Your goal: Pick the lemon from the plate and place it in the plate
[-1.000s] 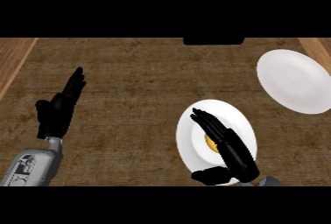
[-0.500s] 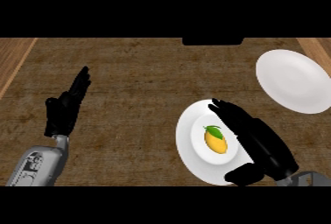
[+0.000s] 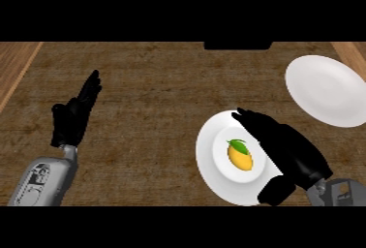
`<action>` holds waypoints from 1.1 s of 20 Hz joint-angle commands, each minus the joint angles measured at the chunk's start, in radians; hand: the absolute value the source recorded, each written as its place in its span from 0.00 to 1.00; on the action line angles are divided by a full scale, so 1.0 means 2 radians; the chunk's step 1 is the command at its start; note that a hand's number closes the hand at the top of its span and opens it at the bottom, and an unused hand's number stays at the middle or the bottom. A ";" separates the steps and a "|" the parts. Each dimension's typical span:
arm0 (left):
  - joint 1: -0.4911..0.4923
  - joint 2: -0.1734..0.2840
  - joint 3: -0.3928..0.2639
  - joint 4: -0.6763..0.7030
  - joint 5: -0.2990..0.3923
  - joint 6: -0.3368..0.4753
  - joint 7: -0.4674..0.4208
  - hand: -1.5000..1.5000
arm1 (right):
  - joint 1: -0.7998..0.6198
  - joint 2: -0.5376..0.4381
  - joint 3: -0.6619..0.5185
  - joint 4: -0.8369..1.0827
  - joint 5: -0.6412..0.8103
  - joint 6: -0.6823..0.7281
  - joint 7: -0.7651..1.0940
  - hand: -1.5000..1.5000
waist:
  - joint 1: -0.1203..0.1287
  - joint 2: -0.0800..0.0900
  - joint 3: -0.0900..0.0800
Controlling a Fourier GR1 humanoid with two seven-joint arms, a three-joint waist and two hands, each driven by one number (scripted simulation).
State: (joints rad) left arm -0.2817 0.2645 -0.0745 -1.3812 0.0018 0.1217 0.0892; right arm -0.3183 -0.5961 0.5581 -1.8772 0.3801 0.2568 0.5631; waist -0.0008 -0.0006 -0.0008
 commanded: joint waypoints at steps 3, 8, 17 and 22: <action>0.009 0.004 0.026 -0.014 0.002 -0.024 -0.001 0.50 | 0.003 0.054 -0.022 0.039 0.030 0.050 -0.011 0.00 | 0.001 0.000 0.000; 0.026 -0.004 0.018 -0.015 -0.022 -0.016 -0.015 0.50 | -0.013 0.070 -0.020 0.062 0.054 0.097 0.017 0.00 | 0.001 0.000 0.000; 0.030 -0.025 0.024 -0.033 -0.024 -0.031 0.001 0.50 | -0.010 0.121 -0.028 0.211 0.143 0.078 -0.087 0.00 | 0.002 0.001 0.000; 0.023 -0.037 0.028 -0.023 -0.036 -0.032 0.004 0.50 | 0.014 0.165 -0.019 0.234 0.199 0.055 -0.095 0.00 | 0.001 0.000 0.000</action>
State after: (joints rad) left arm -0.2543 0.2180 -0.0097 -1.4131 -0.0501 0.0570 0.1008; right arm -0.3092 -0.3238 0.5212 -1.4505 0.7140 0.3736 0.3908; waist 0.0020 0.0005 0.0001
